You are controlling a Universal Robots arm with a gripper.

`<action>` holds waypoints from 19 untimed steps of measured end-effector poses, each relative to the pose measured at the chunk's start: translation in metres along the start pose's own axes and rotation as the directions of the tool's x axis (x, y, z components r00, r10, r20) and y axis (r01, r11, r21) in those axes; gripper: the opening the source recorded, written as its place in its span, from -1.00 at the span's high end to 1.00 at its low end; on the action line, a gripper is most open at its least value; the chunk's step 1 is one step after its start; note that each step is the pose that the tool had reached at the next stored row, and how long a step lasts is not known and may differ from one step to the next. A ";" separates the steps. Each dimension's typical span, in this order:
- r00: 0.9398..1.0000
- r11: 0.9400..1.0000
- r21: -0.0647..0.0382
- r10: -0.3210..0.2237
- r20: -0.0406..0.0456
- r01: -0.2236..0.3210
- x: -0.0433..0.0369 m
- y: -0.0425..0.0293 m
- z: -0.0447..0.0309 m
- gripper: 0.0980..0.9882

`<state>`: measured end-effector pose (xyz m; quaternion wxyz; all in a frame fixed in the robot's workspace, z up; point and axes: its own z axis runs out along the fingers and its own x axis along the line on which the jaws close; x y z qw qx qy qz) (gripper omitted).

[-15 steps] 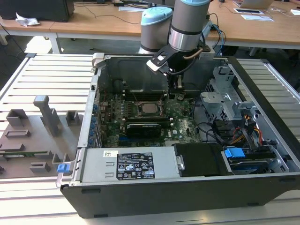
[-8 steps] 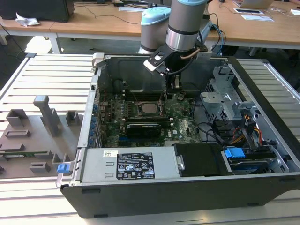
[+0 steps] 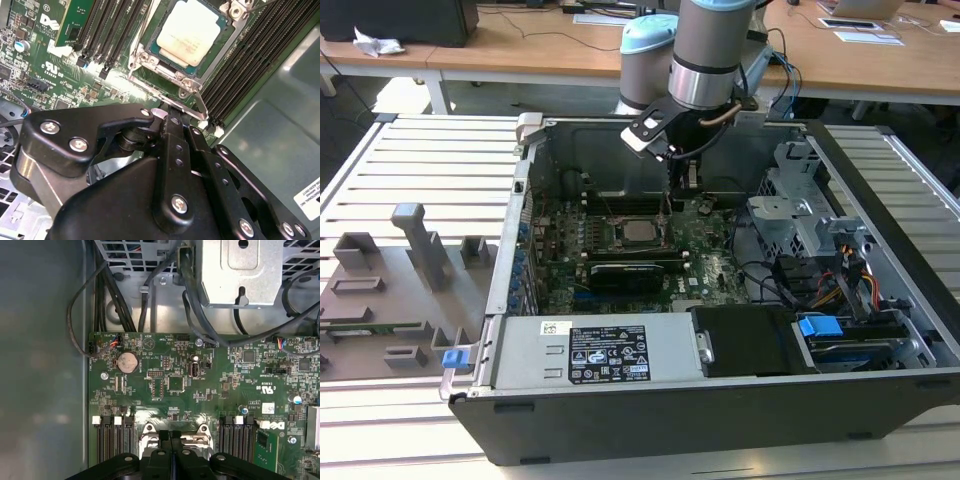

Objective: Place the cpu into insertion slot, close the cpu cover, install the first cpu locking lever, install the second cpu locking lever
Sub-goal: 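Close the cpu cover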

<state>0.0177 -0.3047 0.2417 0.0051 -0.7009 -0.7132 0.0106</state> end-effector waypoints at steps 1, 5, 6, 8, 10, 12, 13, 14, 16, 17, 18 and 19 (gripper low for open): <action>1.000 1.000 0.000 0.000 0.000 0.000 0.0000 -0.0006 0.0000 0.98; 1.000 1.000 0.000 0.000 0.000 0.000 0.0001 -0.0042 0.0001 0.98; 1.000 1.000 0.000 0.000 0.000 0.000 0.0001 -0.0055 0.0002 0.98; 1.000 1.000 0.000 0.000 0.000 0.000 0.0001 -0.0073 0.0002 0.98; 1.000 1.000 0.000 0.000 0.000 0.000 0.0002 -0.0103 0.0004 0.98; 1.000 1.000 0.000 0.000 0.000 0.000 0.0004 -0.0194 0.0019 0.98; 1.000 1.000 0.000 0.000 0.000 0.000 0.0005 -0.0263 0.0049 0.98; 1.000 1.000 0.000 -0.001 0.000 0.001 0.0006 -0.0307 0.0074 0.98; 1.000 1.000 0.000 -0.001 0.000 0.001 0.0007 -0.0378 0.0120 0.98; 1.000 1.000 0.000 -0.001 0.000 0.001 0.0005 -0.0442 0.0156 0.98; 1.000 1.000 0.000 -0.002 0.000 0.002 0.0000 -0.0518 0.0193 0.98; 1.000 1.000 0.000 -0.002 0.000 0.002 -0.0003 -0.0554 0.0211 0.98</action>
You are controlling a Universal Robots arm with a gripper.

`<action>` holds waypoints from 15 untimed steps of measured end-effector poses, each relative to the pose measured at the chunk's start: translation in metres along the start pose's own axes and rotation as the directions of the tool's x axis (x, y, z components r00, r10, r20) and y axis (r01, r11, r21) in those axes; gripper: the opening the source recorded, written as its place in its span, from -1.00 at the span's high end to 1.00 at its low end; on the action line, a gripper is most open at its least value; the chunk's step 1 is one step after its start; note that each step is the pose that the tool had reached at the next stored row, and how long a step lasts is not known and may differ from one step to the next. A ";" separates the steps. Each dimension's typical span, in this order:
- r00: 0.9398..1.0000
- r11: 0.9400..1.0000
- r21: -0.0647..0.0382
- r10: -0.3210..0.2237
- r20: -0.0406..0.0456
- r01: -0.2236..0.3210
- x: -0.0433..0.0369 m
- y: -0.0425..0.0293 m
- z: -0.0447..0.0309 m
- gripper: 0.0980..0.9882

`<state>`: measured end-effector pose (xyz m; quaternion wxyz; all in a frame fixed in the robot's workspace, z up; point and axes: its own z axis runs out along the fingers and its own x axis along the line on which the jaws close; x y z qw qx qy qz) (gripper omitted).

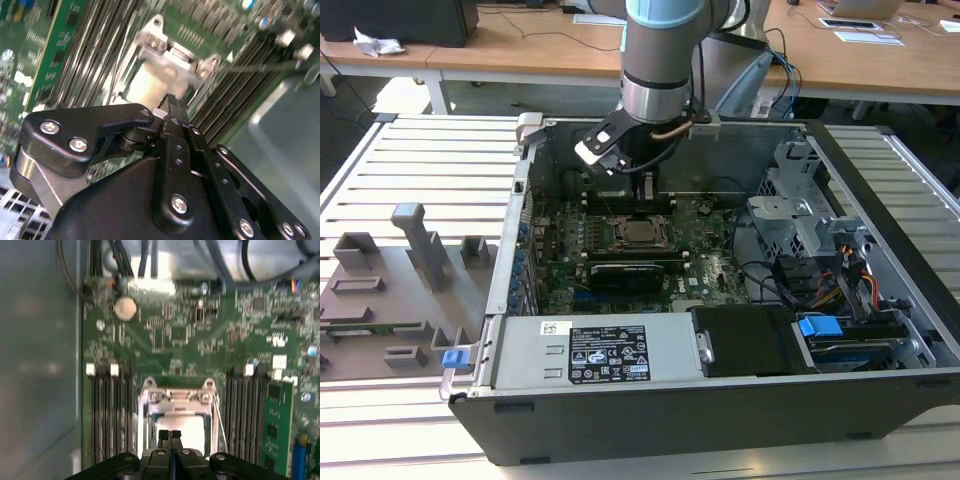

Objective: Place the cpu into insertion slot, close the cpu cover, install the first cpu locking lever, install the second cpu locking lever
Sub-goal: 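Close the cpu cover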

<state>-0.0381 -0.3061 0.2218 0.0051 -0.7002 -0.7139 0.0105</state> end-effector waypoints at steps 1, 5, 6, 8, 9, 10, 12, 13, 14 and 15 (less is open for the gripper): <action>1.000 1.000 0.000 0.000 0.000 0.000 -0.0005 -0.0048 0.0019 0.98; 1.000 1.000 0.000 -0.003 0.000 0.003 -0.0029 -0.0241 0.0084 0.98; 1.000 1.000 0.000 -0.008 0.000 0.008 -0.0029 -0.0252 0.0093 0.98; 1.000 1.000 0.000 -0.019 0.000 0.019 -0.0029 -0.0264 0.0122 0.98; 1.000 1.000 0.000 -0.021 0.001 0.021 -0.0029 -0.0266 0.0127 0.98; 1.000 1.000 0.000 -0.023 0.001 0.023 -0.0029 -0.0267 0.0132 0.98; 1.000 1.000 0.000 -0.027 0.001 0.027 -0.0029 -0.0272 0.0141 0.98; 1.000 1.000 0.000 -0.029 0.001 0.029 -0.0028 -0.0274 0.0147 0.98; 1.000 1.000 0.000 -0.031 0.001 0.031 -0.0028 -0.0276 0.0150 0.98; 0.999 0.999 0.000 -0.035 0.001 0.035 -0.0028 -0.0277 0.0154 0.98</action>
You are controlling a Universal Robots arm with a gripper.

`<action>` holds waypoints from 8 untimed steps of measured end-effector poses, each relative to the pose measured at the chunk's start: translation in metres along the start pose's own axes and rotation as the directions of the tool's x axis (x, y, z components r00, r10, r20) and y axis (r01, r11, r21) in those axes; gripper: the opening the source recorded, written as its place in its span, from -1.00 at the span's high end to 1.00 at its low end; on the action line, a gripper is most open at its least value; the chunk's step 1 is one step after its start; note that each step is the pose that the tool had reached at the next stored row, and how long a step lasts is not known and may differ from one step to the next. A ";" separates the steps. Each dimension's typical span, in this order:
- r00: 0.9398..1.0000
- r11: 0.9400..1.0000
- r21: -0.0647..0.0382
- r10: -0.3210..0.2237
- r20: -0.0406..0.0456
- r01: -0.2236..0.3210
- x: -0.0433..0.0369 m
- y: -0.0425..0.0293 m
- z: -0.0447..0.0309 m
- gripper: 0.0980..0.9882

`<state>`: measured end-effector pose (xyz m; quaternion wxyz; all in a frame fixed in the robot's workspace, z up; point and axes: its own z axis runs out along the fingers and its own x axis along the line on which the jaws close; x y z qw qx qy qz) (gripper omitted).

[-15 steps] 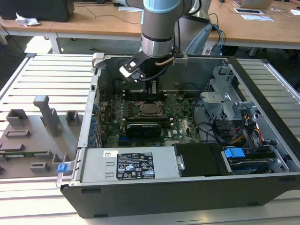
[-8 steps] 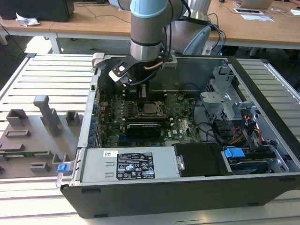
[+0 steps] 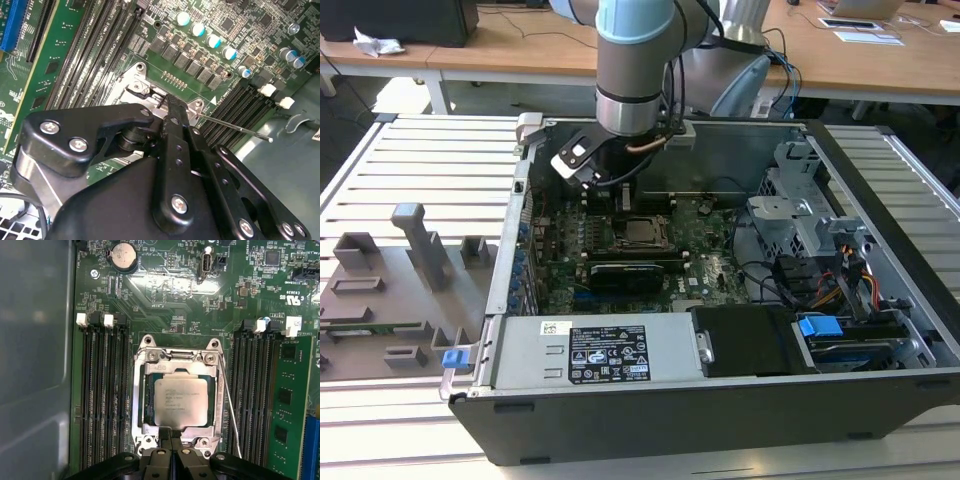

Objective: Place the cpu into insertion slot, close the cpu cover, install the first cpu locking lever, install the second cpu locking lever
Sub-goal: 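Close the cpu cover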

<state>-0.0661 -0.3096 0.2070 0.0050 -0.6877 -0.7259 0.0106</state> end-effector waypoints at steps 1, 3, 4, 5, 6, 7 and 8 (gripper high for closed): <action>1.000 1.000 0.000 -0.002 0.000 0.002 0.0000 0.0000 0.0002 0.98; 1.000 1.000 0.000 -0.007 0.000 0.007 0.0000 -0.0001 0.0005 0.98; 1.000 1.000 0.000 -0.008 0.000 0.008 0.0000 -0.0001 0.0005 0.98; 1.000 1.000 0.000 -0.009 0.000 0.009 0.0000 0.0001 0.0005 0.98; 1.000 1.000 0.000 -0.010 0.000 0.010 0.0000 0.0008 0.0006 0.98; 1.000 1.000 0.000 -0.013 0.000 0.013 -0.0001 0.0026 0.0005 0.98; 1.000 1.000 0.000 -0.015 0.000 0.015 -0.0002 0.0046 0.0004 0.98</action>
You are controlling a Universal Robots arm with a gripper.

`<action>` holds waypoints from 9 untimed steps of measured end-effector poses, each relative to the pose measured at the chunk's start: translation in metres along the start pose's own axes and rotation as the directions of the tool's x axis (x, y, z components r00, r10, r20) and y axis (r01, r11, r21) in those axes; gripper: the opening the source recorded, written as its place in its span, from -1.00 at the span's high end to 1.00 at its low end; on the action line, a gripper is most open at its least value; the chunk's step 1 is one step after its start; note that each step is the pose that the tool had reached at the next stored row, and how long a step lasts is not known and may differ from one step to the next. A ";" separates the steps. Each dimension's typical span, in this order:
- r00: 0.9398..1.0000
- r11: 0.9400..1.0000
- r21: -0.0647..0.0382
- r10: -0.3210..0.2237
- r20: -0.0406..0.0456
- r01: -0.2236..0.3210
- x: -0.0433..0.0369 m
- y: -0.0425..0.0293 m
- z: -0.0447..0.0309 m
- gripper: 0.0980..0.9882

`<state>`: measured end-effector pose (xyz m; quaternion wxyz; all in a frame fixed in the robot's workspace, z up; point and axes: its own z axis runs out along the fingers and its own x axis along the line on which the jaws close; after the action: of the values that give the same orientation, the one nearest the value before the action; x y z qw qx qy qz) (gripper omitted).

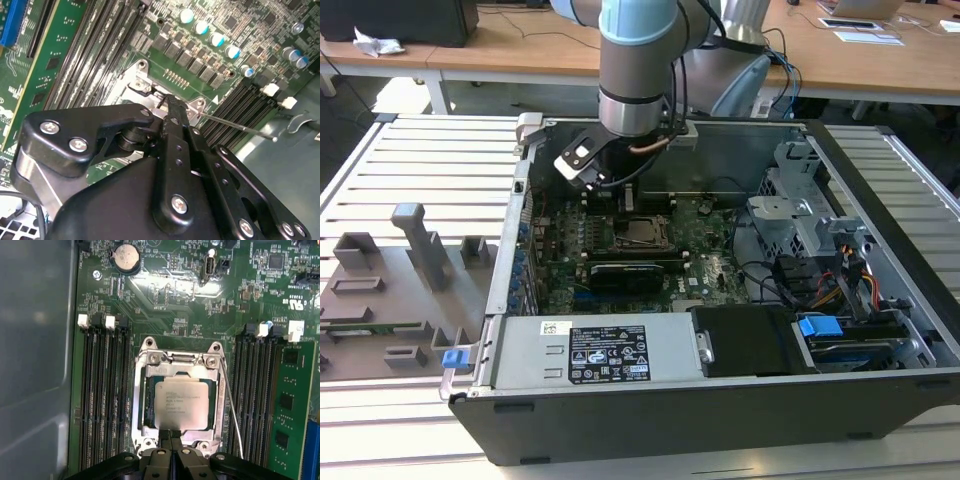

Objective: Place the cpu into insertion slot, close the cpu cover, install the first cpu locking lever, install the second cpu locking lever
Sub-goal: 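Close the cpu cover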

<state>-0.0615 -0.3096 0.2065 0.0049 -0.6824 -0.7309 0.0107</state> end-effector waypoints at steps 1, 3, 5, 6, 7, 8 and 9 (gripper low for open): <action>1.000 1.000 0.000 -0.001 0.000 0.001 -0.0001 0.0015 0.0000 0.98; 1.000 1.000 0.000 -0.003 0.000 0.003 -0.0004 0.0051 -0.0001 0.98; 1.000 1.000 0.000 -0.005 0.000 0.005 -0.0007 0.0102 -0.0002 0.98; 1.000 1.000 0.000 -0.005 0.000 0.005 -0.0009 0.0129 -0.0003 0.98; 1.000 1.000 0.000 -0.007 0.000 0.007 -0.0014 0.0199 -0.0004 0.98; 1.000 1.000 0.000 -0.008 0.000 0.008 -0.0014 0.0203 -0.0005 0.98; 1.000 1.000 0.000 -0.009 0.000 0.009 -0.0013 0.0180 -0.0006 0.98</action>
<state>-0.0434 -0.3096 0.2068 0.0049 -0.6792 -0.7338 0.0104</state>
